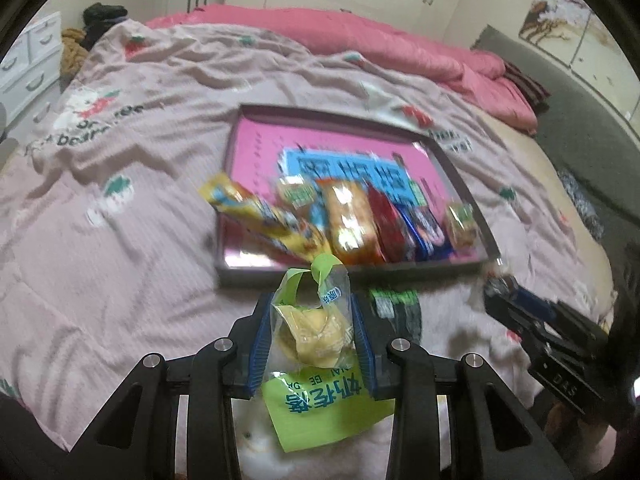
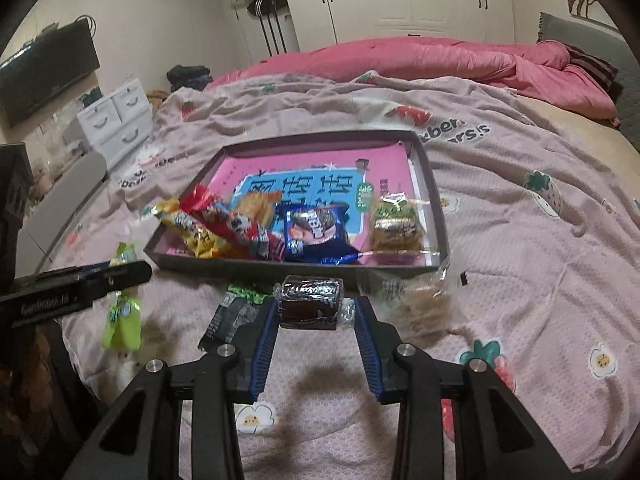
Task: Organize snacks
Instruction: 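Lift and carry both held snacks over the tray, lowering them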
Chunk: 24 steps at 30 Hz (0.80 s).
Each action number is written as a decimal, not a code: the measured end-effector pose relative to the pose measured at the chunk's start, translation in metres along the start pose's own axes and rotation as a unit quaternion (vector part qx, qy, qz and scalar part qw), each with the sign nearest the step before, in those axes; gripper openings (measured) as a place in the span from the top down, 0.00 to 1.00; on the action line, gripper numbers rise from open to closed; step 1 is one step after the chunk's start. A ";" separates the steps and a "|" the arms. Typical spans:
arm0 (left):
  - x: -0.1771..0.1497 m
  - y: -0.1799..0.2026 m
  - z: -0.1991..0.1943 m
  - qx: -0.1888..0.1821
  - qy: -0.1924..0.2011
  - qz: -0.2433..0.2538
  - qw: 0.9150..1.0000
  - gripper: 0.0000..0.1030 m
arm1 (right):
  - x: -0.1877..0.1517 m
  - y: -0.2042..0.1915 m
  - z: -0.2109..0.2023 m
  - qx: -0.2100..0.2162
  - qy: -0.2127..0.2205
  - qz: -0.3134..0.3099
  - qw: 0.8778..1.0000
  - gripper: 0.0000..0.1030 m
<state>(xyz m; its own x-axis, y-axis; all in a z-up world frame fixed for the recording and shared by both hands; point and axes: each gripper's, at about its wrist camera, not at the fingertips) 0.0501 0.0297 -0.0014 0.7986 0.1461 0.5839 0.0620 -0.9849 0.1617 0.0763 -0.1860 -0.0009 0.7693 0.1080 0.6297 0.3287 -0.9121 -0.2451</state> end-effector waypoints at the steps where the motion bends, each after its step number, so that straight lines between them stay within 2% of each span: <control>1: 0.004 -0.003 -0.001 0.002 0.007 -0.003 1.000 0.63 | 0.001 0.001 0.000 0.001 0.001 0.002 1.000 0.62; 8: 0.032 -0.011 0.004 0.024 0.051 0.001 0.998 0.63 | 0.011 0.012 0.001 0.000 0.015 0.013 1.000 0.62; 18: 0.054 -0.009 0.038 0.041 0.050 0.009 0.998 0.62 | 0.029 0.033 0.004 -0.016 0.040 0.030 0.999 0.62; 24: 0.061 0.003 0.053 0.040 0.050 0.024 0.998 0.62 | 0.035 0.039 0.014 -0.021 0.033 0.033 0.999 0.62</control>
<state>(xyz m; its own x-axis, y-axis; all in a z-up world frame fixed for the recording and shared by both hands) 0.1311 0.0310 -0.0074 0.7385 0.1026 0.6664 0.0755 -0.9947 0.0695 0.1238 -0.2122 0.0010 0.7500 0.0219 0.6611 0.2547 -0.9320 -0.2580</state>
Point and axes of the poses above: each gripper's, at about its wrist camera, not at the fingertips, and z roughly the way its jaws point, y to its right, x to its top, and after that the axes turned 6 degrees about z, right-handed
